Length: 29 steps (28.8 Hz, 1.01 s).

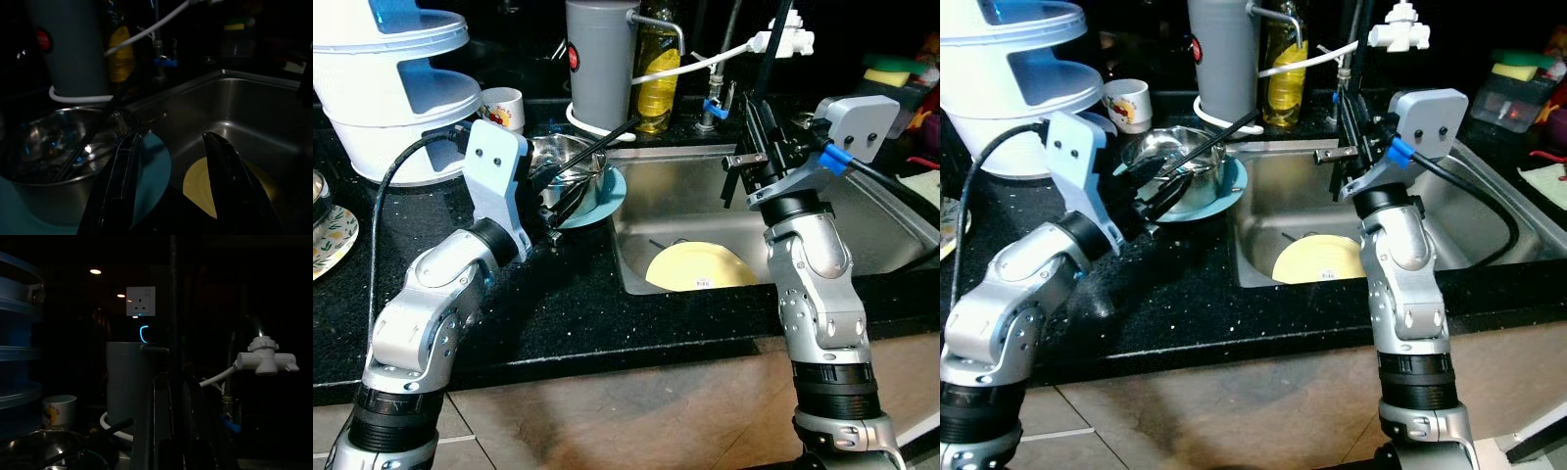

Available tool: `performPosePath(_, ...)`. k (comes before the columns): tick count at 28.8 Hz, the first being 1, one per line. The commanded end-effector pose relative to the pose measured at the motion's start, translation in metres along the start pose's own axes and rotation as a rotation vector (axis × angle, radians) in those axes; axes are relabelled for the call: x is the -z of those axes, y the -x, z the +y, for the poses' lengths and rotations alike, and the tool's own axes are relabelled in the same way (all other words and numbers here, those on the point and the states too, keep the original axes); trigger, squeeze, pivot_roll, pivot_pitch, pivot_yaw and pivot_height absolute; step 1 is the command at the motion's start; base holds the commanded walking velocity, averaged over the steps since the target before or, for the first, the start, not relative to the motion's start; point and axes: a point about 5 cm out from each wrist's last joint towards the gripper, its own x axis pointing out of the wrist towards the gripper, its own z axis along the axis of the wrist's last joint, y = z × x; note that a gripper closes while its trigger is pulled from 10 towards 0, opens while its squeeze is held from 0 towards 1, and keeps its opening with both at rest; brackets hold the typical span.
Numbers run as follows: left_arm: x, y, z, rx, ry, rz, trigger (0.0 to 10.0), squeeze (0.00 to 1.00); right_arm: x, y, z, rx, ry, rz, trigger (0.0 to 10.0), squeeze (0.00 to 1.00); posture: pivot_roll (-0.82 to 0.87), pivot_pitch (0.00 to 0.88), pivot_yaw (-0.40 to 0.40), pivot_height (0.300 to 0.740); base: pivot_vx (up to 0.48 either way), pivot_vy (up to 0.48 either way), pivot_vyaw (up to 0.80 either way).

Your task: Kitchen organization

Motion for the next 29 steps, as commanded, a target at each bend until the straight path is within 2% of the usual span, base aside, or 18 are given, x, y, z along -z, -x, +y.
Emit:
performPosePath(1, 0.0044, 0.0015, -0.0036, 0.023, 0.010, 0.025, 10.0, 0.00, 0.0030, 0.0013, -0.0013, -0.002, 0.010, 0.018, 10.0, 0.00, 0.01, 0.223, -0.015, 0.740, 0.000, 0.000, 0.00)
performPosePath(24, 0.0077, 0.0021, -0.0034, 0.008, 0.003, 0.059, 10.0, 0.00, 0.0066, 0.0045, 0.0004, -0.011, 0.009, 0.046, 10.0, 0.00, 0.01, 0.217, -0.010, 0.740, 0.000, 0.000, 0.00)
performPosePath(27, 0.0059, 0.0022, -0.0048, 0.027, -0.042, 0.053, 10.0, 0.00, 0.0070, 0.0046, 0.0010, -0.014, 0.008, 0.049, 10.0, 0.00, 0.01, 0.215, -0.012, 0.740, 0.000, -0.447, 0.00)
performPosePath(29, 0.0057, 0.0022, -0.0053, 0.031, -0.039, 0.048, 10.0, 0.00, 0.0071, 0.0046, 0.0011, -0.014, 0.007, 0.049, 10.0, 0.00, 0.01, 0.215, -0.012, 0.740, 0.000, -0.480, 0.00)
